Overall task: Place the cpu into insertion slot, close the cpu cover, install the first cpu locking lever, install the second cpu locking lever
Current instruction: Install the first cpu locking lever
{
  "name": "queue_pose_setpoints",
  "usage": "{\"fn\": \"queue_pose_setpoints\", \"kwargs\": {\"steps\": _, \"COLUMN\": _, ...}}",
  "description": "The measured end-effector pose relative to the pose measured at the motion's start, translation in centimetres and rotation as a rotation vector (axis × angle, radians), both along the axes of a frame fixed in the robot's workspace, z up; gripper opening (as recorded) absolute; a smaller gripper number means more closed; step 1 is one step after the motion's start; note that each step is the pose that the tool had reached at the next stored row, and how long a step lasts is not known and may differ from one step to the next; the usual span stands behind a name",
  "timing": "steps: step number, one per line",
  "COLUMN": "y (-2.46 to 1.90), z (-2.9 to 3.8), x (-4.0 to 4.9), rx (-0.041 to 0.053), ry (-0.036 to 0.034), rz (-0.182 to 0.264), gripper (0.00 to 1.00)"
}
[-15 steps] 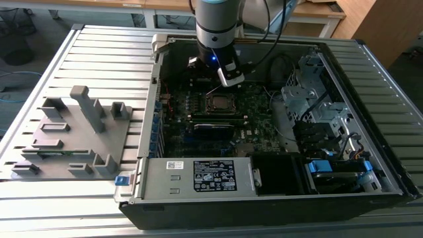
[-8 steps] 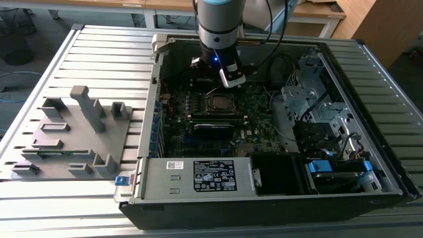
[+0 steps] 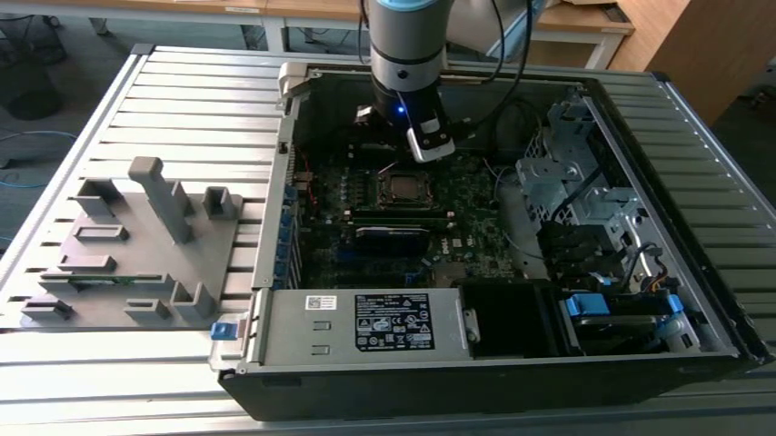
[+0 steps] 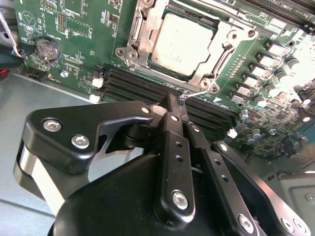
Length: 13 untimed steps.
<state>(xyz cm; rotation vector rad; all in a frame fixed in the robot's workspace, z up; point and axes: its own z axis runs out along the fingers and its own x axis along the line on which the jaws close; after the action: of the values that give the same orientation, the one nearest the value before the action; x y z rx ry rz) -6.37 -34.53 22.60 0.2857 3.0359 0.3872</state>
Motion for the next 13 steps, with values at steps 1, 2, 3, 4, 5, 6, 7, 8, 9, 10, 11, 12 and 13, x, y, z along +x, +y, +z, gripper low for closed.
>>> {"fn": "queue_pose_setpoints", "kwargs": {"steps": 1, "y": 0.0, "z": -0.05, "x": 0.02, "rx": 0.0003, "ry": -0.0001, "rz": -0.002, "gripper": 0.1}}
{"fn": "queue_pose_setpoints", "kwargs": {"steps": 2, "y": 0.0, "z": -0.09, "x": 0.03, "rx": 0.0003, "ry": -0.0001, "rz": -0.005, "gripper": 0.1}}
{"fn": "queue_pose_setpoints", "kwargs": {"steps": 3, "y": 0.0, "z": -0.14, "x": 0.05, "rx": 0.0003, "ry": -0.0001, "rz": -0.008, "gripper": 0.1}}
{"fn": "queue_pose_setpoints", "kwargs": {"steps": 4, "y": 0.0, "z": -0.19, "x": 0.06, "rx": 0.0003, "ry": -0.0001, "rz": -0.011, "gripper": 0.1}}
{"fn": "queue_pose_setpoints", "kwargs": {"steps": 5, "y": 0.01, "z": -0.23, "x": 0.07, "rx": 0.0003, "ry": -0.0001, "rz": -0.013, "gripper": 0.1}}
{"fn": "queue_pose_setpoints", "kwargs": {"steps": 6, "y": 0.01, "z": -0.27, "x": 0.08, "rx": 0.0002, "ry": 0.0, "rz": -0.016, "gripper": 0.1}}
{"fn": "queue_pose_setpoints", "kwargs": {"steps": 7, "y": 0.02, "z": -0.31, "x": 0.1, "rx": 0.0003, "ry": 0.0, "rz": -0.019, "gripper": 0.1}}
{"fn": "queue_pose_setpoints", "kwargs": {"steps": 8, "y": 0.03, "z": -0.35, "x": 0.11, "rx": 0.0002, "ry": 0.0, "rz": -0.021, "gripper": 0.1}}
{"fn": "queue_pose_setpoints", "kwargs": {"steps": 9, "y": 0.03, "z": -0.38, "x": 0.14, "rx": 0.0003, "ry": 0.0, "rz": -0.023, "gripper": 0.1}}
{"fn": "queue_pose_setpoints", "kwargs": {"steps": 10, "y": 0.04, "z": -0.41, "x": 0.16, "rx": 0.0003, "ry": 0.0, "rz": -0.025, "gripper": 0.1}}
{"fn": "queue_pose_setpoints", "kwargs": {"steps": 11, "y": 0.04, "z": -0.44, "x": 0.19, "rx": 0.0002, "ry": 0.0, "rz": -0.027, "gripper": 0.1}}
{"fn": "queue_pose_setpoints", "kwargs": {"steps": 12, "y": 0.04, "z": -0.47, "x": 0.23, "rx": 0.0003, "ry": 0.0, "rz": -0.029, "gripper": 0.1}}
{"fn": "queue_pose_setpoints", "kwargs": {"steps": 13, "y": 0.04, "z": -0.5, "x": 0.27, "rx": 0.0003, "ry": 0.0, "rz": -0.032, "gripper": 0.1}}
